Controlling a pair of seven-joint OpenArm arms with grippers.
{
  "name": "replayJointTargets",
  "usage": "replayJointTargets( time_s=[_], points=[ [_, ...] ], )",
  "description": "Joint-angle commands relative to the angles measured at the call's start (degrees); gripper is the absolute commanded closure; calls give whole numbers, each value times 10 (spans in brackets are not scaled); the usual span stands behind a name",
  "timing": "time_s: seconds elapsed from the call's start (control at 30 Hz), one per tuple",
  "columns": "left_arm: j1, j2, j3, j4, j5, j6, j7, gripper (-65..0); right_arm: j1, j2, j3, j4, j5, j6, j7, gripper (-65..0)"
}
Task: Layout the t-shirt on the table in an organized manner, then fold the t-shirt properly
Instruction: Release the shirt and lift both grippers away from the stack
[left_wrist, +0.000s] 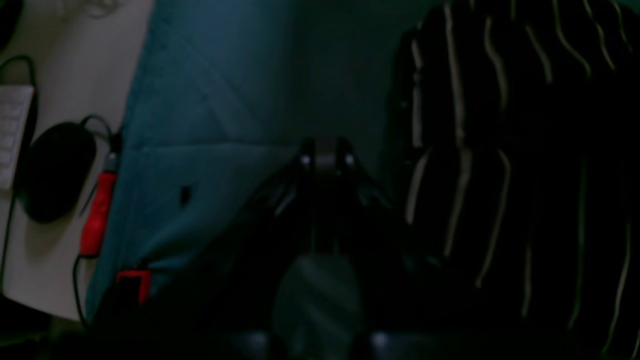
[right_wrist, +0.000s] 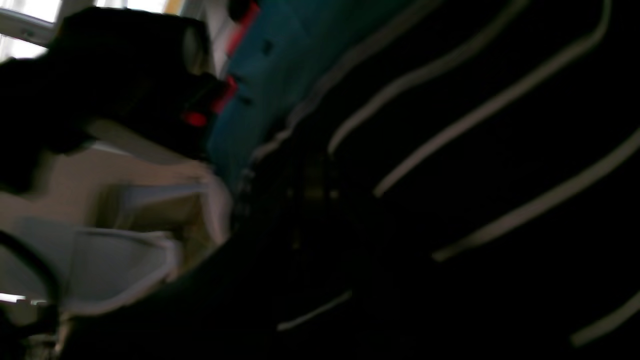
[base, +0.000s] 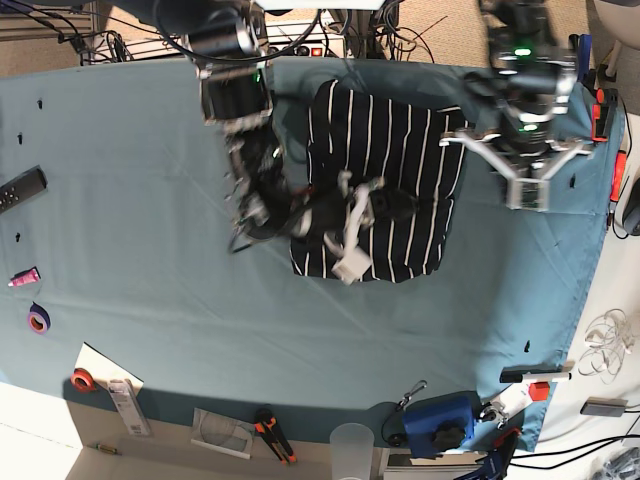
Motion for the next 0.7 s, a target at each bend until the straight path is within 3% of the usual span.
replayJointTargets(
  time_s=[0.0,0.1,0.17,0.37,0.47,0.57,0.67],
  points=[
    [-2,-2,-18,11,-14,-7,-14,0,3,-2,-11,8,-22,1,31,0],
    [-1,-2,-64,11,-55,-21,-13,0,-18,3,-45,7,-120,1,94,0],
    [0,-4,-85,11,-75,-31,-13,0,-20,8,-63,8,-118,1,95,0],
    [15,-48,-101,11,-91,-30,-2,0,-16,8,-56,92,-11,1,56,0],
    [24,-69,-101,11,-91,-30,-2,0,-15,8,-35,185,-22,1,24,0],
    [38,-87,-101,11,-91,-30,2,0,-17,8,-6,251,-74,-2,2,0],
    [60,-103,-101,11,-96,-34,2,0,-27,10,31,263,-95,-33,1,0]
  ],
)
